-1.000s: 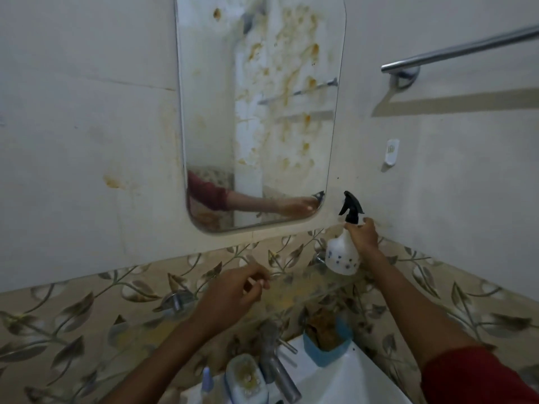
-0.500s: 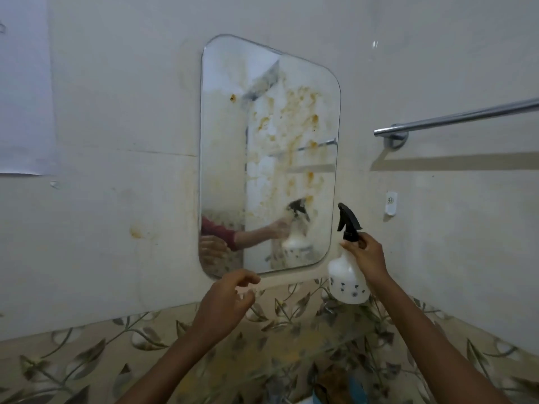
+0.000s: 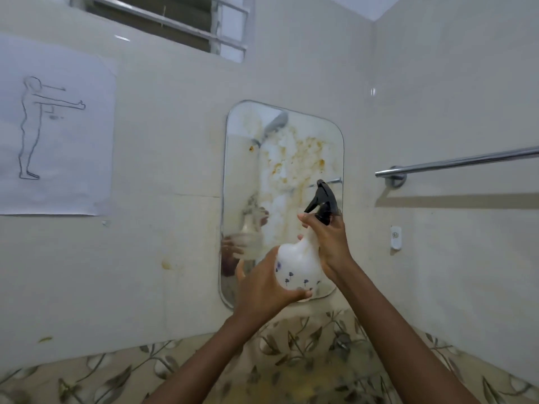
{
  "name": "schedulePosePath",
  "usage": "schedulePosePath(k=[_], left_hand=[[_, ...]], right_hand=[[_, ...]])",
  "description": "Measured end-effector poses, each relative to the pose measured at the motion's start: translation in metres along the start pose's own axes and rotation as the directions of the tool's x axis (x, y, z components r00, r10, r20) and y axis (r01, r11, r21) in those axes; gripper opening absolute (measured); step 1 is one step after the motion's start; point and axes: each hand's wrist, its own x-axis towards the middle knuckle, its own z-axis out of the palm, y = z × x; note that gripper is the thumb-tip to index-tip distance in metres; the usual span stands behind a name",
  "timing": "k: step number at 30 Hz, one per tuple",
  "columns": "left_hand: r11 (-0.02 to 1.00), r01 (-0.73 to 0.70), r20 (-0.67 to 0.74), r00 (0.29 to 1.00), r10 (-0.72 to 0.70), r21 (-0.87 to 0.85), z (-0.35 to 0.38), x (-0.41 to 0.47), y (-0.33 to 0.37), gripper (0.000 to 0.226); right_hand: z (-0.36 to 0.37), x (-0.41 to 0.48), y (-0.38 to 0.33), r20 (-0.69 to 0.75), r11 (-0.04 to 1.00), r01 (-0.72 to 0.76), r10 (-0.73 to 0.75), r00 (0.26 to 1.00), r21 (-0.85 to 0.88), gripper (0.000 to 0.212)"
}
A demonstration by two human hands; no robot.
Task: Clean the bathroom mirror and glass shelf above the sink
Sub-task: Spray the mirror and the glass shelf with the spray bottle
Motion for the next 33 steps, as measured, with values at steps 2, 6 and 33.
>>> schedulePosePath(k=[2,6,33], left_hand=[[0.999,-0.021,-0.014,1.0,0.022,0.03,-0.006,-0.001,0.002,0.093],[0.996,-0.024,-0.029,0.999,0.026,0.081,-0.016,-0.002,0.006,0.088],[0.725,0.082,-0.025,0.996,-0.089,0.684,-0.11,0.023,-0.074,0.049]], right_hand=[[0.007,0.008,-0.009,0.014,0.989,-0.087,0.086,0.996,0.116,0.044],[0.015,0.015,-0.02,0.082,0.985,-0.104,0.093,0.992,0.14,0.011],[-0.038,0.0,-0.052,0.189,0.965,-0.034,0.086,0.978,-0.26,0.014]])
